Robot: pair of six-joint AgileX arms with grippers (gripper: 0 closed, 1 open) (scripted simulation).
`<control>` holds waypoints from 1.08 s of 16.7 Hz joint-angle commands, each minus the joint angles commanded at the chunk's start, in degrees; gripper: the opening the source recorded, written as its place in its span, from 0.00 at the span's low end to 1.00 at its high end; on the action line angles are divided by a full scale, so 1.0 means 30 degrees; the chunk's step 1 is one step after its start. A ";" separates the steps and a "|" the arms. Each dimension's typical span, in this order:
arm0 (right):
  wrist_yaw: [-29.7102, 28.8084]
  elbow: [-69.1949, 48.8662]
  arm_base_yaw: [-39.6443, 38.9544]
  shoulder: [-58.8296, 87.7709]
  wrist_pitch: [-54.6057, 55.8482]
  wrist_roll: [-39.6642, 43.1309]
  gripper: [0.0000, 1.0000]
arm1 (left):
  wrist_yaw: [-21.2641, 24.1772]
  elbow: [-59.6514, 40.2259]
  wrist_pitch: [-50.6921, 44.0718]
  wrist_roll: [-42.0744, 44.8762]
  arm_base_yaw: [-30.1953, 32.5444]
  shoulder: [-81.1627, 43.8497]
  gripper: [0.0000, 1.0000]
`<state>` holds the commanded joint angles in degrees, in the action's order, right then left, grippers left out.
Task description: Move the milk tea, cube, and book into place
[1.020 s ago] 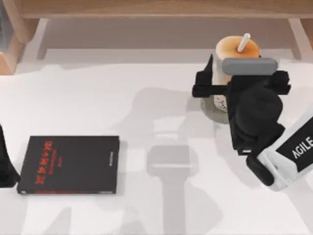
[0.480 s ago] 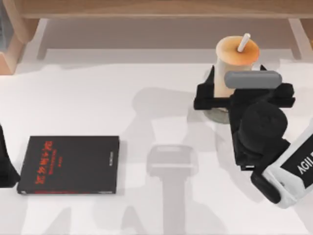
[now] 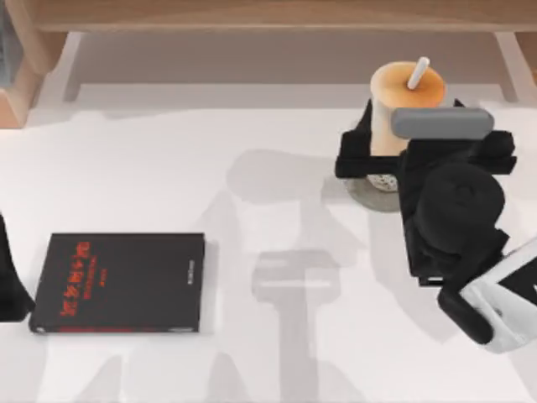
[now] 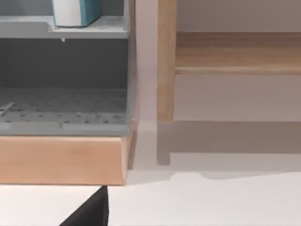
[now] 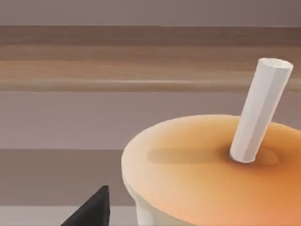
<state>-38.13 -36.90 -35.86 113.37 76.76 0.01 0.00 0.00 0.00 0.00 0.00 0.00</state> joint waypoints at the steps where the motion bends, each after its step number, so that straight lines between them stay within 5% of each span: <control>1: -0.0074 0.0105 -0.0073 -0.0798 -0.0555 -0.0015 1.00 | 0.0000 0.0000 0.0000 0.0000 0.0000 0.0000 1.00; 11: -0.0142 0.0628 -0.0154 -0.3043 -0.2501 -0.0037 1.00 | 0.0000 0.0000 0.0000 0.0000 0.0000 0.0000 1.00; 18: 0.2539 0.3138 0.2466 -1.0289 -0.7430 0.0076 1.00 | 0.0000 0.0000 0.0000 0.0000 0.0000 0.0000 1.00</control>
<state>-30.52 -27.49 -28.46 82.50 54.47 0.24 0.00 0.00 0.00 0.00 0.00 0.00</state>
